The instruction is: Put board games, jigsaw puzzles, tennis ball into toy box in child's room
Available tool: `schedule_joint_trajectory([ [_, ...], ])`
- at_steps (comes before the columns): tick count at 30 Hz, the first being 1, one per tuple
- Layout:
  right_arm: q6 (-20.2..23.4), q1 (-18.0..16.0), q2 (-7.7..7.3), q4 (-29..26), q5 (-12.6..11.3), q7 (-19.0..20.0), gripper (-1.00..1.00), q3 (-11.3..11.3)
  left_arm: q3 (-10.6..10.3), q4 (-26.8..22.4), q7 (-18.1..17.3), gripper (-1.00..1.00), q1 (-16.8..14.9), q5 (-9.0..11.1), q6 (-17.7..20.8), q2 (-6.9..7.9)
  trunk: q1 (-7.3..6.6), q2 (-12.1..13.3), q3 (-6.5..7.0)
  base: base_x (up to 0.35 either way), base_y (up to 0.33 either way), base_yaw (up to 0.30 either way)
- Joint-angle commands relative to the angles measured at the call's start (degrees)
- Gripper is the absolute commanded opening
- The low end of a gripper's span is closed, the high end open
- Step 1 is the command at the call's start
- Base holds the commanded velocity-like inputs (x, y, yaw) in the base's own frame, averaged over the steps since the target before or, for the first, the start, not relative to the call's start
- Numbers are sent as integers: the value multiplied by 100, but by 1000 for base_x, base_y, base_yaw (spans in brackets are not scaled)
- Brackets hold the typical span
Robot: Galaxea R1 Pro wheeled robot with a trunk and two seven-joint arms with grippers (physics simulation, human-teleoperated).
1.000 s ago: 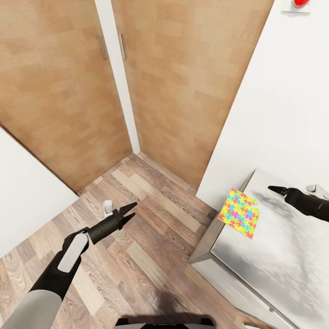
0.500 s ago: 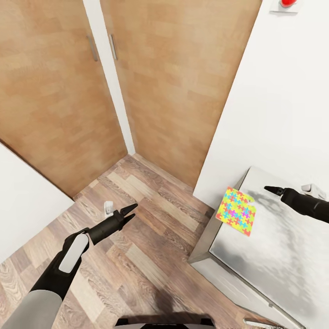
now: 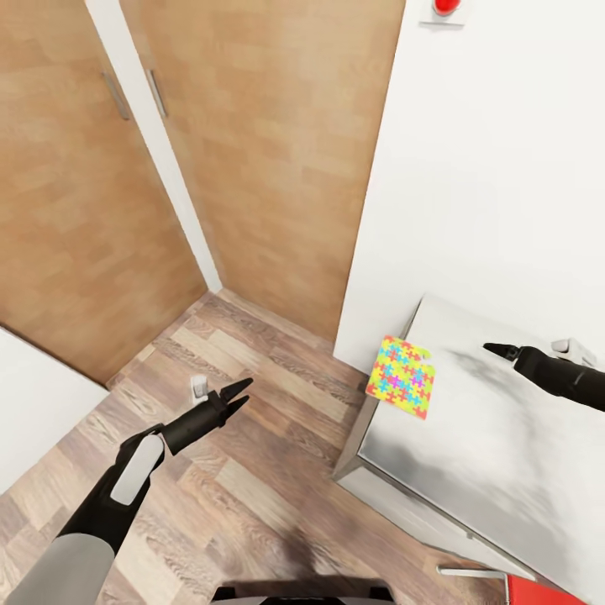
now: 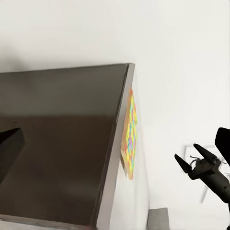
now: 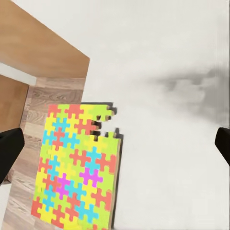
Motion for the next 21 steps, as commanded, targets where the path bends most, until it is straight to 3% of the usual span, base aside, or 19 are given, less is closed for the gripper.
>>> schedule_joint_trajectory([
  [1,21,-7,0,-4,-58,-59,100,-1,-4,50,-56,100,-4,-10,17,5,3,-9,-5,1,2,-267],
  [12,22,-6,0,-32,-58,-59,100,0,1,507,-473,100,-131,-228,-210,-3,3,-9,23,0,1,-271],
  [21,22,0,0,-74,-60,-59,100,0,3,1278,-955,100,-335,-298,-672,15,3,-9,50,0,0,-274],
])
